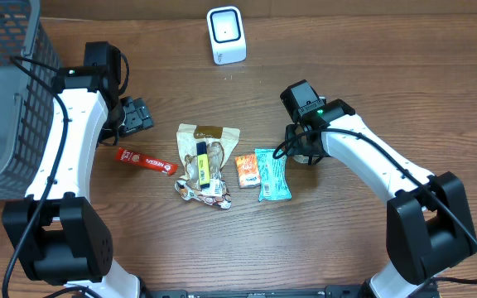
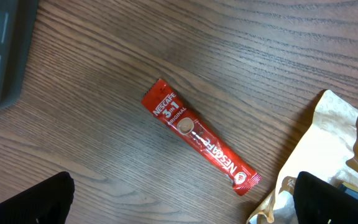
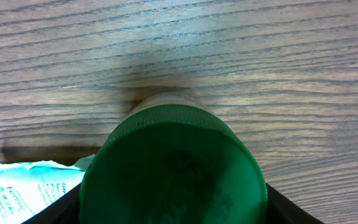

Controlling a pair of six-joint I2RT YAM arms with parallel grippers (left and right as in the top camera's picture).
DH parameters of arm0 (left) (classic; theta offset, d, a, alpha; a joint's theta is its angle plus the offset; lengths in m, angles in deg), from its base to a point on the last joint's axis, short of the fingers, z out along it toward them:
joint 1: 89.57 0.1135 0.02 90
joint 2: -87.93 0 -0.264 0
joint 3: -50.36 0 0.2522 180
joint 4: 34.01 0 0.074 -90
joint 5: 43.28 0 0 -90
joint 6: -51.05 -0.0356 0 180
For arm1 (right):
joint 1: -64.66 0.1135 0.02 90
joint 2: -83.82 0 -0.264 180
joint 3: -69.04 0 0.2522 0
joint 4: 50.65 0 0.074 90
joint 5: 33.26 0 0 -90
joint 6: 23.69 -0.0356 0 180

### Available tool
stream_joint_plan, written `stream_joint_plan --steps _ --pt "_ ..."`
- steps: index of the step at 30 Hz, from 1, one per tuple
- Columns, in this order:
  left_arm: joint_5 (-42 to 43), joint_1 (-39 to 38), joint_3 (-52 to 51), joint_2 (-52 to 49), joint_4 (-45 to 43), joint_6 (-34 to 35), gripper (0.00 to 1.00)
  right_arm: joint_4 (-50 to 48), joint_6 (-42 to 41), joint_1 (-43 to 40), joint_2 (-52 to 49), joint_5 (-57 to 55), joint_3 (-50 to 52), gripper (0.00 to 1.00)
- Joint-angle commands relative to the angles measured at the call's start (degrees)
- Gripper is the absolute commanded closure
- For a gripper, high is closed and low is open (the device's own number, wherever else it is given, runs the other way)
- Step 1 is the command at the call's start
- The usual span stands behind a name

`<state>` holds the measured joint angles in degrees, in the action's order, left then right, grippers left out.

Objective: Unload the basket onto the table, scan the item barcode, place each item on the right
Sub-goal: 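Close the right gripper on the jar and lift it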

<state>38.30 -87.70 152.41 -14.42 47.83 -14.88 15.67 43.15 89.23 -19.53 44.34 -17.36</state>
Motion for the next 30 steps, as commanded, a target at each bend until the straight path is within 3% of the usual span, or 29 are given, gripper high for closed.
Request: stream_joint_plan --steps 1,2,4,5,16,30 --pt "-0.57 -0.13 0.90 0.02 0.00 0.37 0.00 0.20 0.74 0.11 0.04 -0.59 0.26 0.33" --pt "-0.55 -0.11 0.90 0.02 0.00 0.37 0.00 0.20 0.74 0.11 0.04 -0.59 0.28 0.28" --pt "-0.57 -0.11 0.90 0.02 0.00 0.37 0.00 0.17 0.74 0.11 0.04 -0.63 0.26 0.03" --pt "-0.57 -0.13 0.90 0.02 0.02 0.37 0.00 0.22 0.76 0.11 0.04 -0.63 0.20 0.00" --pt "-0.57 -0.13 0.90 0.02 0.02 0.37 0.00 9.27 0.74 -1.60 0.15 0.00 -10.32 0.00" --pt "-0.57 -0.13 0.90 0.02 0.00 0.37 0.00 5.35 0.48 -1.86 0.07 2.14 -5.64 0.00"
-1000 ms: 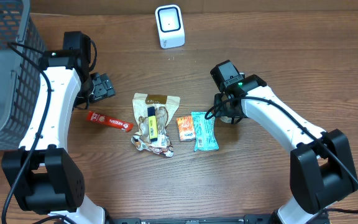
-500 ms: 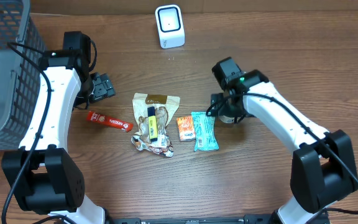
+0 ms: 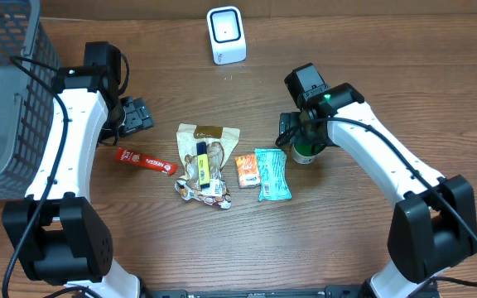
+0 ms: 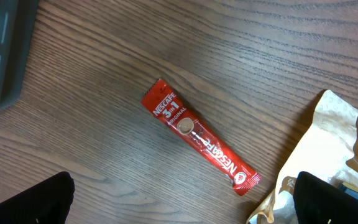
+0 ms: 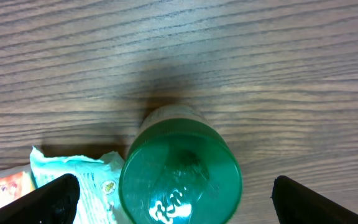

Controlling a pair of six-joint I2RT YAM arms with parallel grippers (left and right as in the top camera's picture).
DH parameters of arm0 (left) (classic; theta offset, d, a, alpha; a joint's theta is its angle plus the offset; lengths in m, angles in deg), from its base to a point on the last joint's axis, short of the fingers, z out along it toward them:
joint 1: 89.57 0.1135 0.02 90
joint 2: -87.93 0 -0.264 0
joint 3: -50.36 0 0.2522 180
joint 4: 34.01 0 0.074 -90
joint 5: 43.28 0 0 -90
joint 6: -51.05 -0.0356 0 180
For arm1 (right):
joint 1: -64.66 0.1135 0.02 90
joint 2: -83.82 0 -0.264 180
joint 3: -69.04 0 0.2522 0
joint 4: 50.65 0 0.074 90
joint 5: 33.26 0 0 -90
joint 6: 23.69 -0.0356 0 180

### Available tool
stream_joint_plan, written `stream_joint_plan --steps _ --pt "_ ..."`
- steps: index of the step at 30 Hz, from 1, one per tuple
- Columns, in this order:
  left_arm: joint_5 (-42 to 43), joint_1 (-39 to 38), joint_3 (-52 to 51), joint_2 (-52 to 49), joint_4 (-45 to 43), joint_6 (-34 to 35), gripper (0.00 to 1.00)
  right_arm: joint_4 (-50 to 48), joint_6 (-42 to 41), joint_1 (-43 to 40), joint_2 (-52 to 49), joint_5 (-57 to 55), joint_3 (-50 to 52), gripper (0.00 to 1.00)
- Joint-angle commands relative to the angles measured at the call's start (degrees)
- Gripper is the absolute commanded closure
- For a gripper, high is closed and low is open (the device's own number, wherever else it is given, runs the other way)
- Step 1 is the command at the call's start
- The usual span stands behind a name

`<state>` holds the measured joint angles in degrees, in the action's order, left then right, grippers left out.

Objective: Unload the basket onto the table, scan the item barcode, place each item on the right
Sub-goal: 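Close the right gripper on the jar and lift it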

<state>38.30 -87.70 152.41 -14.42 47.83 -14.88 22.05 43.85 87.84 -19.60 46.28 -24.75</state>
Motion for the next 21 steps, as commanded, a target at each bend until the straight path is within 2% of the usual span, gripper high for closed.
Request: stream_joint_plan --steps 1,21 --pt "-0.57 -0.13 0.90 0.02 0.02 0.37 0.00 -1.46 -0.22 -0.46 0.13 0.20 2.19 0.00" --pt "-0.57 -0.11 0.90 0.02 0.02 0.37 0.00 -7.80 -0.22 -0.44 0.09 0.20 7.65 0.00"
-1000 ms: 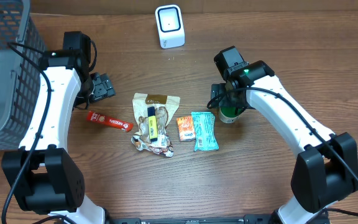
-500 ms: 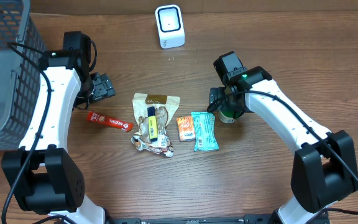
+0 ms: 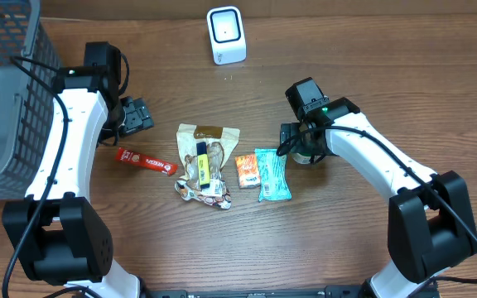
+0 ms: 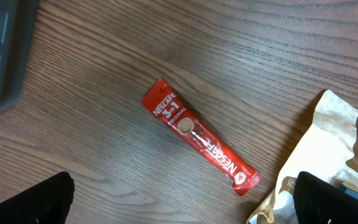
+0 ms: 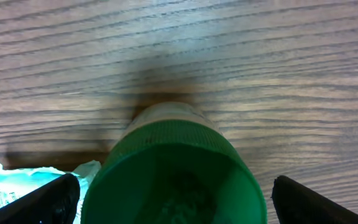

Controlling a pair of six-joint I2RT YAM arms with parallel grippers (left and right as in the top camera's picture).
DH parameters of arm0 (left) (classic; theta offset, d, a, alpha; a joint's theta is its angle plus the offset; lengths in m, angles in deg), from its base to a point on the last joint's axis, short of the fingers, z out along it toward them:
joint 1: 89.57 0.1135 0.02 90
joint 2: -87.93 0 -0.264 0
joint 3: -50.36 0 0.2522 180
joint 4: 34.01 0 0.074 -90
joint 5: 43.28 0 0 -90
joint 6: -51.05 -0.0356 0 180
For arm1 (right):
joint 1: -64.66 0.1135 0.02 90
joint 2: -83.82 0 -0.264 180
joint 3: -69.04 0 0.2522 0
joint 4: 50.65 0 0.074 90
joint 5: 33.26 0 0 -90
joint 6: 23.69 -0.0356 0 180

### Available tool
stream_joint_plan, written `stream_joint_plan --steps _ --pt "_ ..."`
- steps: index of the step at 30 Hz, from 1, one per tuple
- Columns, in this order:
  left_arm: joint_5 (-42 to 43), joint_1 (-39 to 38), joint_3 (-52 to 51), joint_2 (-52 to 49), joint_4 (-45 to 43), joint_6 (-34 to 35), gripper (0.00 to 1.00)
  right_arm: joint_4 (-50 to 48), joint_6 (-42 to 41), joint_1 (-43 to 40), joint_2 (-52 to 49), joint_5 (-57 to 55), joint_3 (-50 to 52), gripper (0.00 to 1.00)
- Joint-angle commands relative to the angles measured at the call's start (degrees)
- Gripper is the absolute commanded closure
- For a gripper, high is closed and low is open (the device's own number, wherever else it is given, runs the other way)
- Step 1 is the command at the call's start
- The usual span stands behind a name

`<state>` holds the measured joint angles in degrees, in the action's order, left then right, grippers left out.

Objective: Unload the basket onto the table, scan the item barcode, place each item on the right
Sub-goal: 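Close the right gripper on the jar and lift it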

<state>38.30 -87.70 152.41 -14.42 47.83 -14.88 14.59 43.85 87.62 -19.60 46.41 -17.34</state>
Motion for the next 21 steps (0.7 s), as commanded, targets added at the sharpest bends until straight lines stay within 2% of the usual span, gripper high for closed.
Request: stream_joint_plan --steps 1,21 --pt "-0.57 -0.11 0.90 0.02 0.00 0.37 0.00 -0.48 -0.20 -0.22 0.09 0.07 0.24 0.00" --pt "-0.57 -0.02 0.90 0.02 0.00 0.37 0.00 -1.51 -0.26 -0.22 0.09 -0.11 0.31 0.00"
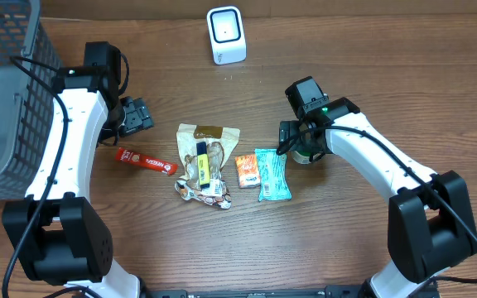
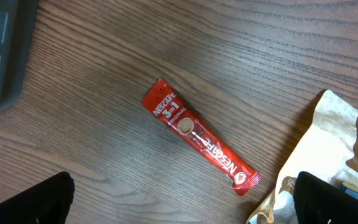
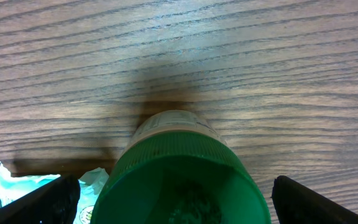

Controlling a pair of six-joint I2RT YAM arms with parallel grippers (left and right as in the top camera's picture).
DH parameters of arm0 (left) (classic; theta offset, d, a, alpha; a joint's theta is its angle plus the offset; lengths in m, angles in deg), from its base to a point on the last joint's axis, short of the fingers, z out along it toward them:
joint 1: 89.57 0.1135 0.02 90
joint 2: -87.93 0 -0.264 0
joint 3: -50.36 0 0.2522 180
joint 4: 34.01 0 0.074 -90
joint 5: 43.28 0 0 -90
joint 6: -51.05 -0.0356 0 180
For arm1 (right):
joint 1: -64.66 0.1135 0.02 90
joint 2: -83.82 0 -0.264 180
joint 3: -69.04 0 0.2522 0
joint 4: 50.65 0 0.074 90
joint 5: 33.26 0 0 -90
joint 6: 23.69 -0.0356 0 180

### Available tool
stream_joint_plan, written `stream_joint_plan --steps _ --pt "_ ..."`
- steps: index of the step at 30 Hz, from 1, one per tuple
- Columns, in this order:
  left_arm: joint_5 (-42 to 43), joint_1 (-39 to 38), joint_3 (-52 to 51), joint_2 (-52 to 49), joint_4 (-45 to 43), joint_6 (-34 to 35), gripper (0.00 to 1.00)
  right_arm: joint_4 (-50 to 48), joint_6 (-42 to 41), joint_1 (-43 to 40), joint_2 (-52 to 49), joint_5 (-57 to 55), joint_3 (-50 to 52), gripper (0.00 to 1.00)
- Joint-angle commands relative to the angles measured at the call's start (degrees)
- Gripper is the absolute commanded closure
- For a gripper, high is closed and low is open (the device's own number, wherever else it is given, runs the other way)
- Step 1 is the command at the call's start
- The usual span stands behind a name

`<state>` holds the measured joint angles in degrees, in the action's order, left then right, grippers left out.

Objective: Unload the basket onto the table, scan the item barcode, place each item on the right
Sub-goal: 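Close the right gripper on the jar and lift it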

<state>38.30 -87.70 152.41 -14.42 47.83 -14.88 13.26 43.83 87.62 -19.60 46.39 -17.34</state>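
Note:
A small bottle with a green cap (image 3: 179, 183) stands upright on the wooden table (image 1: 363, 74), just right of a teal packet (image 1: 273, 174). My right gripper (image 3: 179, 202) is low over it and open, one dark finger (image 3: 48, 202) on each side of the cap. In the overhead view the right gripper (image 1: 299, 142) hides most of the bottle. A white barcode scanner (image 1: 226, 35) stands at the far middle. My left gripper (image 2: 182, 208) hangs open over bare table near a red Nescafe stick (image 2: 199, 141).
A brown and white bag (image 1: 208, 161) and an orange packet (image 1: 247, 171) lie in the middle beside the teal packet. A dark wire basket (image 1: 2, 91) fills the far left. The bag's corner (image 2: 334, 155) shows by the left gripper.
The right wrist view has shifted a little: the bottle sits slightly lower in the frame and less of the teal packet shows. The fingers are as wide apart as before. The left arm has not moved.
First my right gripper was low, its fingers tight against the green cap. Then it was higher and wide open, the whole cap in view below it. Then it was low again, open around the cap, as it is now. The bottle kept its place.

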Motion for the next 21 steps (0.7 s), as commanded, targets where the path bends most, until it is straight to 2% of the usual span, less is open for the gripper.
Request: stream_joint_plan --steps 1,11,21 --pt "-0.57 -0.02 0.90 0.02 0.02 0.37 0.00 -0.15 -0.48 -0.22 0.09 -0.09 0.31 0.00" --pt "-0.55 -0.17 0.90 0.02 0.02 0.37 0.00 -4.70 -3.04 -0.22 0.09 0.17 4.83 0.00" --pt "-0.55 -0.31 0.90 0.02 0.02 0.37 0.00 -6.60 -4.57 -0.22 0.09 0.09 4.90 0.03"
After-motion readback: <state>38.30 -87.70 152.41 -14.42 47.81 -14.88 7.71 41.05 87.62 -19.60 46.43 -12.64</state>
